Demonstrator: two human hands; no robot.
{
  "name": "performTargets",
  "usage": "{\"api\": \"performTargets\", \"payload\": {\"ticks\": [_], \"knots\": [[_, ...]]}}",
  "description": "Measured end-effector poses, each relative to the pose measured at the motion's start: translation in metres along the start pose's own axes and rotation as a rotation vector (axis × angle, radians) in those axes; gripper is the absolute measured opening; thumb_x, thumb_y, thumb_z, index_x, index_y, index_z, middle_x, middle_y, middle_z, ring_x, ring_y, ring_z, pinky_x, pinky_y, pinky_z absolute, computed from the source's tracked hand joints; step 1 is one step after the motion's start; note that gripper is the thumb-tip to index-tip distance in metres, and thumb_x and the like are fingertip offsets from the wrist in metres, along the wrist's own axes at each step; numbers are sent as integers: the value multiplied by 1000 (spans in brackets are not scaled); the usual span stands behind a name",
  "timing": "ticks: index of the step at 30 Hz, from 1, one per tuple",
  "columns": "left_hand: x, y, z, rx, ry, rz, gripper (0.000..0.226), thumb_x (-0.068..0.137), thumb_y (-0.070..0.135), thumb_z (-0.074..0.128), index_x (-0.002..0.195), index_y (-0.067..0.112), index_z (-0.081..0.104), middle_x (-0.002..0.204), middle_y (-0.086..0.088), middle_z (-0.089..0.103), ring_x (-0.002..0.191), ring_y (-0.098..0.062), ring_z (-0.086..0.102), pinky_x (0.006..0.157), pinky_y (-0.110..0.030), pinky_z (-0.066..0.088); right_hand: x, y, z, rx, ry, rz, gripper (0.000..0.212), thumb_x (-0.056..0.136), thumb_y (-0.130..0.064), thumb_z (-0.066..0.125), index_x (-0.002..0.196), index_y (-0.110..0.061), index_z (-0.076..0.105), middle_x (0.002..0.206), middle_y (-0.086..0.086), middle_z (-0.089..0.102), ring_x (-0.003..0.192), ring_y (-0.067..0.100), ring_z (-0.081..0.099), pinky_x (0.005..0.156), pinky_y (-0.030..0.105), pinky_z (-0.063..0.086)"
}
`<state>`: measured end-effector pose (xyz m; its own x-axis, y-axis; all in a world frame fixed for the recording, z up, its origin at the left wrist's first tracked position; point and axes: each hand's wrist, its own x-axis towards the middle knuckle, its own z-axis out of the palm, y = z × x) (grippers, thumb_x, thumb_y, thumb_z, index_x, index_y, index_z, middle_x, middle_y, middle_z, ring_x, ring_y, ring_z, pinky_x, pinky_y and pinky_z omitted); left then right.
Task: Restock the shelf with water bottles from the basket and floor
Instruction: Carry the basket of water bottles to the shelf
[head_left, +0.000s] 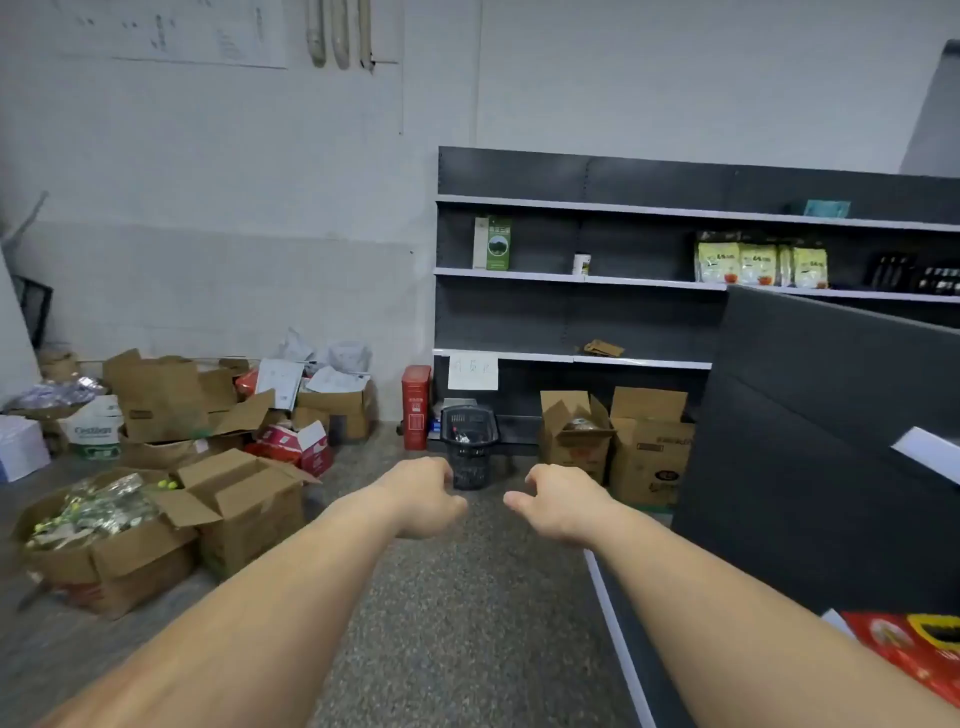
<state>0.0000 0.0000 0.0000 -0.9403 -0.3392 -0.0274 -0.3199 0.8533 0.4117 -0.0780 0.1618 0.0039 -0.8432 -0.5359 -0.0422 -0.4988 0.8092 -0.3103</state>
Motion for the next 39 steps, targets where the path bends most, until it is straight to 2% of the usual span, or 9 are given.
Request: {"api": "performTargets", "payload": {"ticks": [3, 9, 20, 39], "knots": [[61, -15, -14, 7, 4, 25, 46, 88, 39, 55, 129, 17, 52, 126, -6, 60, 111, -22, 57, 81, -25, 40, 59, -4, -4, 6, 2, 31, 52, 94, -53, 46, 128, -15, 54, 131, 11, 60, 119, 30, 56, 101, 46, 46], [163, -45, -34, 2, -15, 14, 46, 87, 40, 55, 127, 17, 53, 123, -5, 60, 107, -21, 57, 79, -25, 39, 162, -16, -9, -8, -15, 69, 52, 93, -54, 46, 126, -15, 55, 130, 11, 61, 118, 31, 56, 100, 46, 47], [319, -88, -17, -28, -95, -46, 51, 88, 40, 55, 133, 16, 49, 132, -6, 57, 116, -22, 55, 82, -26, 40, 327, -8, 11, 7, -70, 74, 53, 94, -52, 46, 129, -13, 54, 131, 12, 60, 119, 31, 56, 101, 46, 46], [663, -107, 11, -98, -164, -126, 46, 91, 34, 55, 131, 12, 52, 131, -8, 57, 118, -24, 54, 95, -31, 43, 681, 75, 37, -9, -172, 108, 51, 93, -54, 46, 127, -16, 55, 126, 9, 62, 115, 30, 58, 98, 45, 48]]}}
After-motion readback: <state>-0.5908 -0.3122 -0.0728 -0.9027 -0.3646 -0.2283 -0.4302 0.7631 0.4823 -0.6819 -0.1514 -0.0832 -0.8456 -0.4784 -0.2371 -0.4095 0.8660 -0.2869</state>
